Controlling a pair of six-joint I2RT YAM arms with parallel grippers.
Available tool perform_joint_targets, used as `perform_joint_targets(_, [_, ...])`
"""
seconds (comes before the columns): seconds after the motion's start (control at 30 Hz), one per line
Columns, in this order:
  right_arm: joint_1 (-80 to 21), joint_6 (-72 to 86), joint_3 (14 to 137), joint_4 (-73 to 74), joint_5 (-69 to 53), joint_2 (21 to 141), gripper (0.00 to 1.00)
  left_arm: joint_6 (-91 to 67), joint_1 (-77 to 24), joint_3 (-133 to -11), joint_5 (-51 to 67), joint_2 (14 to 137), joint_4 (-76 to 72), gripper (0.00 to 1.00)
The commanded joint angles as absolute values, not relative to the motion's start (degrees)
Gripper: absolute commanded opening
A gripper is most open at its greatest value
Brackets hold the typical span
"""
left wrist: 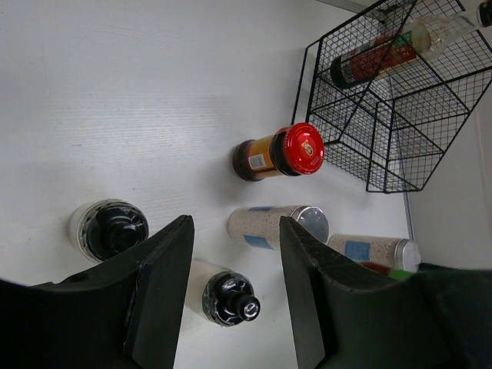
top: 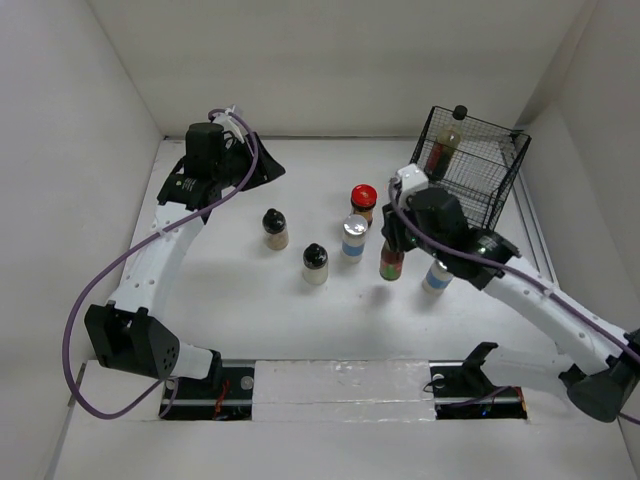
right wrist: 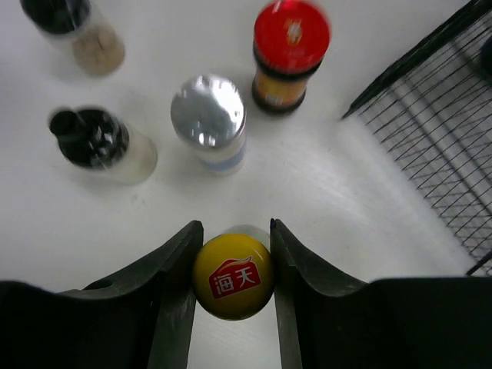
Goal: Organize the condiment bottles
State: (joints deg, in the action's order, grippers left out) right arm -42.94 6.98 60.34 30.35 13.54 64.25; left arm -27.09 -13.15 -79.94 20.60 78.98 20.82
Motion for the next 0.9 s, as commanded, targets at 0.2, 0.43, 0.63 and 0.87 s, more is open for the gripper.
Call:
perform_joint_targets(0.2, [-29.02,2.91,88.49,28.39,18.11,62.57,0.08,-27.77,-13.45,-81.39,23.2,78.66,19.16,0.44])
perform_joint_targets(0.43, [-14.52,1.24,100.71,26.37,12.49,72.94,0.07,-28.3,-13.45,-82.44,24.79,78.66,18.63,0.44])
perform_joint_targets(0.63, [-3.79,0.7,106.96,24.09,10.28,80.41,0.05,-28.83,-13.45,-79.64,25.4,77.52,17.4,0.44])
perform_joint_targets(0.87, [3.07,0.7,111.09,20.22,7.47,85.86,0.05,-28.83,-13.45,-78.4,25.4,76.29,16.88,0.49])
